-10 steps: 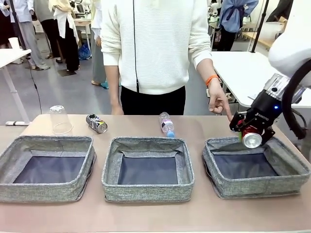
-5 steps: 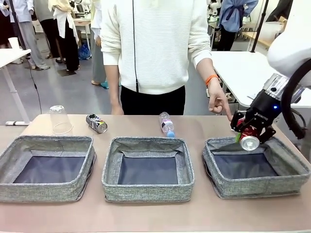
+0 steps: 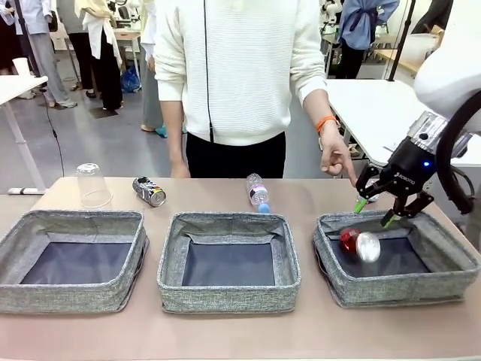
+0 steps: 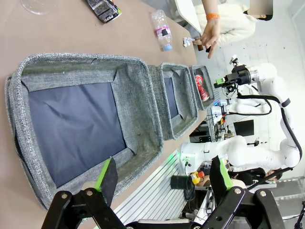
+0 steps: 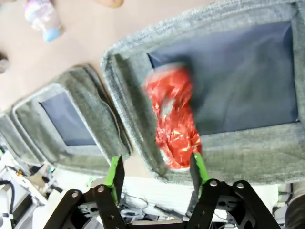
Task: Sort the waste into the appropriate baskets.
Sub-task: Place the picked waste into the Fabric basket indicated by the person.
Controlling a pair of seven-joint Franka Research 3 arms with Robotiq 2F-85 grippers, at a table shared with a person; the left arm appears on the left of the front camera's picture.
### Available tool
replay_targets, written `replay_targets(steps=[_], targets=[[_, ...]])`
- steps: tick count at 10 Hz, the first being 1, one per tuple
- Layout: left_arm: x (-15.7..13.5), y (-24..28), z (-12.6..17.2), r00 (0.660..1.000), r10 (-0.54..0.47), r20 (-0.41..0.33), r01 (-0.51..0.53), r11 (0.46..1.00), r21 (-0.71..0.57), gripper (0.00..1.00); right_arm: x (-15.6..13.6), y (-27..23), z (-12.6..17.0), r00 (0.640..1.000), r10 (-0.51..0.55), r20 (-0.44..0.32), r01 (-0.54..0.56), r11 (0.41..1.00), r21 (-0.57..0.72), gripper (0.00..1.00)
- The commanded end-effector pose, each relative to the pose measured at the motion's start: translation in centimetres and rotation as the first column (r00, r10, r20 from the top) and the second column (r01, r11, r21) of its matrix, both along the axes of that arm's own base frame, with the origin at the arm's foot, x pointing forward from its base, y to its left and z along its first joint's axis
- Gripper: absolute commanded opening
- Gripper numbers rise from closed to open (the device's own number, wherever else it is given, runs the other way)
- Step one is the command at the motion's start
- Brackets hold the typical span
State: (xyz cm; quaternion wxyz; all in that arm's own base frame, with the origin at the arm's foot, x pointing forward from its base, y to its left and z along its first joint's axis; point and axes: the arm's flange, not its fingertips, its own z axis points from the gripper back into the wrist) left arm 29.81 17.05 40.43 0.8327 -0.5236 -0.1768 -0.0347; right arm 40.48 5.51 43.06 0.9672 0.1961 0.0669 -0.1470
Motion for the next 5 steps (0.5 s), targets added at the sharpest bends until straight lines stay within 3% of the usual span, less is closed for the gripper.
replay_targets(steps=[1,4,5], targets=[[0.07,0.03,0.07,1.000,-0.003,0.025,0.004,1.000,-0.014,1.00,0.06,0.15,-0.17,0.999,-0.033,-0.004,0.033,0.998,-0.045,1.00],[0.07,0.03,0.07,1.000,-0.003,0.025,0.004,1.000,-0.014,1.00,0.03,0.18,-0.01,1.000,-0.028,0.000,0.028,0.999,-0.038,1.00],[0.07,0.03,0.07,1.000,-0.003,0.025,0.004,1.000,-0.014,1.00,-0.13,0.52,0.79,1.000,0.010,0.025,-0.011,1.000,0.029,1.00]])
